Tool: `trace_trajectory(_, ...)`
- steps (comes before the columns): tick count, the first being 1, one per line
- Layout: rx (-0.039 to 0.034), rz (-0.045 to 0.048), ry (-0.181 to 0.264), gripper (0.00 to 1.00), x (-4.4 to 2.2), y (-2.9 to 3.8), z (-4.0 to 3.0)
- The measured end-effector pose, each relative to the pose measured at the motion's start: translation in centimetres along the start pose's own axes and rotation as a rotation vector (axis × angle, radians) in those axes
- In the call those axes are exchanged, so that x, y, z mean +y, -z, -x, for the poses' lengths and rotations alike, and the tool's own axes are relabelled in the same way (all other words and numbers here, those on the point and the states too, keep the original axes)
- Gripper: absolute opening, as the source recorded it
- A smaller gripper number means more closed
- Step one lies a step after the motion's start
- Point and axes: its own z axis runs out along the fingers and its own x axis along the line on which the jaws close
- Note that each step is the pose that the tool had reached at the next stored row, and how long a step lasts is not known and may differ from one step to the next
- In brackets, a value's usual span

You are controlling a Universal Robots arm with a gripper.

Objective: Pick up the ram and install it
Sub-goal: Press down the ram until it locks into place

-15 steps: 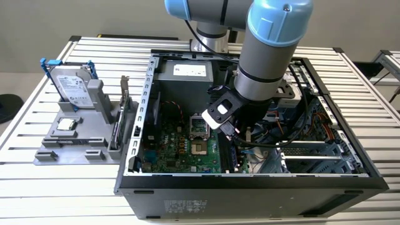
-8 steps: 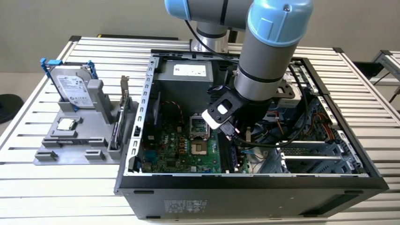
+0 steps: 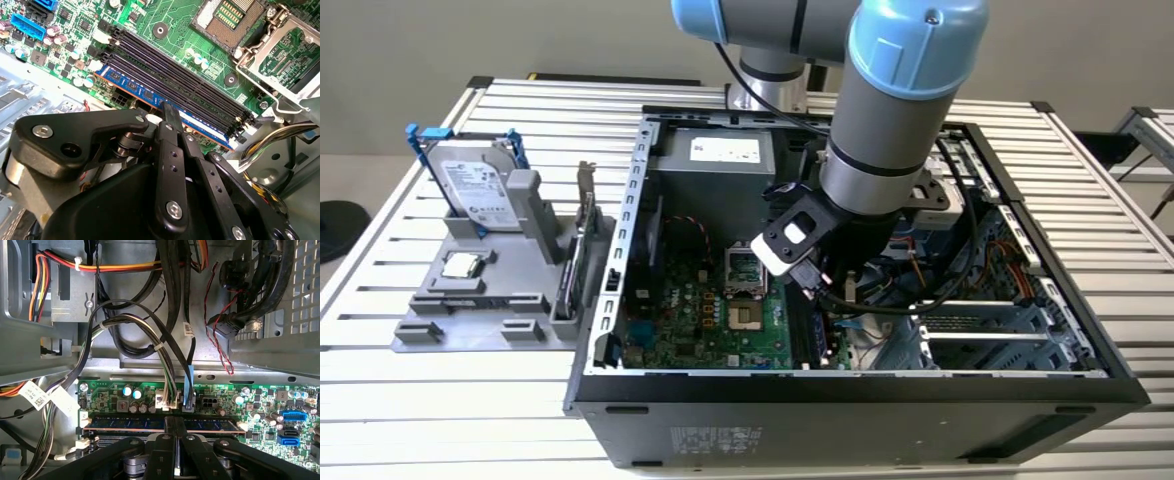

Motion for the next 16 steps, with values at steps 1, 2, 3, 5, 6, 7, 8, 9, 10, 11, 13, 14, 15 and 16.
trace_trajectory(1, 0.0000, 0.0000, 0.000, 0.00, 0.00, 0.00, 0.00)
trace_trajectory(2, 0.0000, 0.0000, 0.000, 0.00, 0.00, 0.00, 0.00)
trace_trajectory(3, 0.0000, 0.0000, 0.000, 0.00, 0.00, 0.00, 0.00)
trace_trajectory(5, 0.0001, 0.0000, 0.000, 0.00, 0.00, -0.01, 0.00)
trace_trajectory(6, 0.0001, 0.0000, 0.000, 0.00, 0.00, -0.01, 0.00)
trace_trajectory(7, 0.0002, 0.0001, 0.000, 0.00, 0.00, 0.00, 0.00)
trace_trajectory(8, 0.0003, 0.0001, 0.000, 0.00, 0.00, 0.01, 0.00)
trace_trajectory(9, 0.0003, 0.0001, 0.000, 0.00, 0.00, 0.03, 0.00)
trace_trajectory(10, 0.0004, 0.0001, 0.000, 0.00, 0.00, 0.06, 0.00)
trace_trajectory(11, 0.0005, 0.0001, 0.000, 0.00, 0.00, 0.11, 0.00)
trace_trajectory(13, 0.0008, 0.0002, 0.000, 0.00, 0.00, 0.19, 0.00)
trace_trajectory(14, 0.0016, 0.0003, 0.000, 0.00, 0.00, 0.28, -0.01)
trace_trajectory(15, 0.0006, 0.0001, 0.000, 0.00, 0.01, 0.48, 0.00)
trace_trajectory(16, 0.0003, 0.0000, 0.000, 0.00, 0.01, 0.71, 0.01)
